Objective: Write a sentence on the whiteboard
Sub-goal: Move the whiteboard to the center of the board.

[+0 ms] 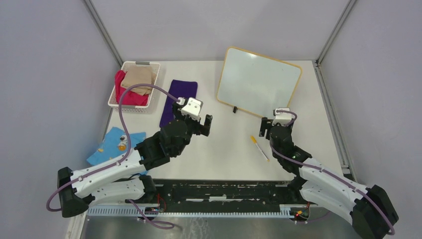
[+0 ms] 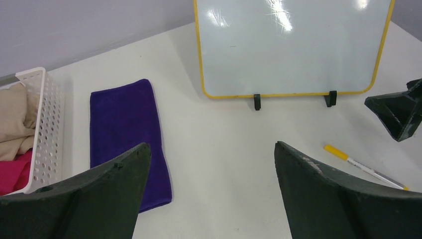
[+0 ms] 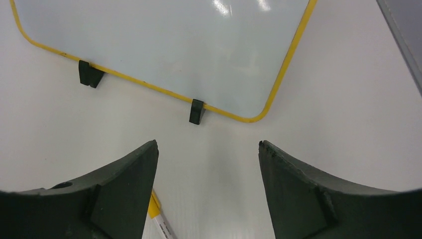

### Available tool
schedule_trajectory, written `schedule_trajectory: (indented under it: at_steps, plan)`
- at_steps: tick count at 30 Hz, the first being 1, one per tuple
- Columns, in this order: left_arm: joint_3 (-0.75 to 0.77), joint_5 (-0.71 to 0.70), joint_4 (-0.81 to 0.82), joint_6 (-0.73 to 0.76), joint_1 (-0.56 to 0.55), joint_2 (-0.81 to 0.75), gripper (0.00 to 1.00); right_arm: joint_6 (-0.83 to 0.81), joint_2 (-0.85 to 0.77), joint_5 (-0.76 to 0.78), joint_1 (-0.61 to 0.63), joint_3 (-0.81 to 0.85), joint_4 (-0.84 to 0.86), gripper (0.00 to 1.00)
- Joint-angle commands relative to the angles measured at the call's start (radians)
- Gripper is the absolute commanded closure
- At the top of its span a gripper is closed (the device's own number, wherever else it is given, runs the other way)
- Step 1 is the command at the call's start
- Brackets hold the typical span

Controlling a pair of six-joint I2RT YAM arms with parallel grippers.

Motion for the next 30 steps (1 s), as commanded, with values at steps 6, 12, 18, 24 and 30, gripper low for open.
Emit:
schedule_trajectory:
  at_steps: [6, 12, 18, 24, 30]
  plan:
    - [0.034, 0.004, 0.008, 0.039, 0.001, 0.007, 0.02, 0.153, 0.202, 0.01, -0.052, 0.016, 0.162, 0.25]
    - [0.037, 0.005, 0.005, 0.039, 0.0, -0.007, 0.02, 0.189, 0.314, -0.007, -0.085, 0.052, 0.197, 0.28]
    - [0.039, 0.011, 0.001, 0.039, 0.0, -0.013, 0.02, 0.219, 0.413, -0.04, -0.117, 0.09, 0.209, 0.31]
    - [0.042, 0.017, -0.003, 0.039, 0.0, -0.012, 0.02, 0.242, 0.494, -0.07, -0.14, 0.132, 0.194, 0.31]
    - [0.042, 0.019, -0.003, 0.039, 0.0, -0.014, 0.02, 0.259, 0.538, -0.091, -0.159, 0.149, 0.205, 0.35]
